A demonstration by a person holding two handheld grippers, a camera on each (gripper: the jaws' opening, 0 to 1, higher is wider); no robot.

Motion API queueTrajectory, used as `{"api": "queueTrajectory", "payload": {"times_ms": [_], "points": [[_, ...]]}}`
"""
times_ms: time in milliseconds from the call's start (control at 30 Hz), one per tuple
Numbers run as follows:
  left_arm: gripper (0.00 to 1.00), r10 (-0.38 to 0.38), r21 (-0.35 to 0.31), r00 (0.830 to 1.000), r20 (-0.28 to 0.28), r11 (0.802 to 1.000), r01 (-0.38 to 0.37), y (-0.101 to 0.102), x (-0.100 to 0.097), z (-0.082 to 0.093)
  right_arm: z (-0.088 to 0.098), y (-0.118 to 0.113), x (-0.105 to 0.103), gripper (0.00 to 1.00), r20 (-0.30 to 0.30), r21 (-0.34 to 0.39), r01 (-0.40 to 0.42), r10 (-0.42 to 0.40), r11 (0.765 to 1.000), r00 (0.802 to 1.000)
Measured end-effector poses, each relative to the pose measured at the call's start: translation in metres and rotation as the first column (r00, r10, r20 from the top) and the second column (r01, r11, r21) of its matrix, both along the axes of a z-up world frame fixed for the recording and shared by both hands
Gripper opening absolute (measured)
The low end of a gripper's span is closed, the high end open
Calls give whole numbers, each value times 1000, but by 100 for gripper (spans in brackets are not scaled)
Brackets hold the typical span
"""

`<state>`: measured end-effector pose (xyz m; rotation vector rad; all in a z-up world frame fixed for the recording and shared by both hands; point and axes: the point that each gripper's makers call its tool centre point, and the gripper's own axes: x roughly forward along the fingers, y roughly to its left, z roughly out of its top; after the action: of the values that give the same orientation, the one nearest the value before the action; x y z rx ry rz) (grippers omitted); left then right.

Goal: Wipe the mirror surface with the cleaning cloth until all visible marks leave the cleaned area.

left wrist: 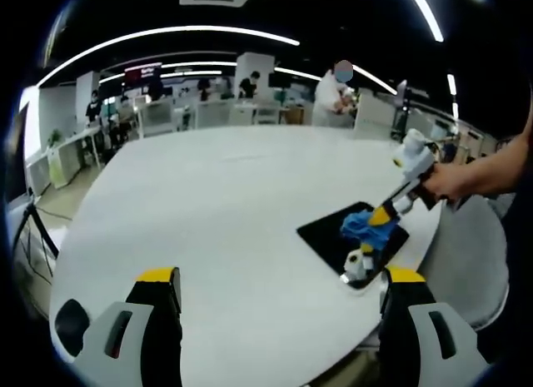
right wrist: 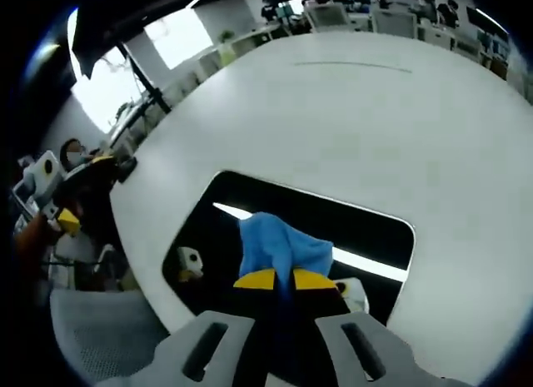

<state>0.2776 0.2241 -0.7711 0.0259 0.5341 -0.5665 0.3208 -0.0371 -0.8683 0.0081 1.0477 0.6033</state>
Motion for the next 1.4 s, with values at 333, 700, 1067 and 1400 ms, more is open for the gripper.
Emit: {"api": "queueTrajectory", "payload": {"times_ms": [333, 700, 1067, 1400], "points": [[100, -9, 3, 1000, -2, 1000, 9, -4, 0, 0, -1, -50, 5, 0, -9, -21, 84, -84, 996, 996], [100, -10, 5, 1000, 2, 1000, 10, -3, 1, 1, -1, -58, 4, 0, 17, -39, 108, -108, 993, 994], [100, -11, 6, 1000, 4, 1000, 11, -3, -1, 1, 0, -58, 0, 0, 13, -30, 133, -133, 991, 991], [100, -6, 3, 1000, 2, 1000, 6, -4, -1, 0, -1, -62, -28, 0, 13, -15, 156, -156, 988, 988]]}}
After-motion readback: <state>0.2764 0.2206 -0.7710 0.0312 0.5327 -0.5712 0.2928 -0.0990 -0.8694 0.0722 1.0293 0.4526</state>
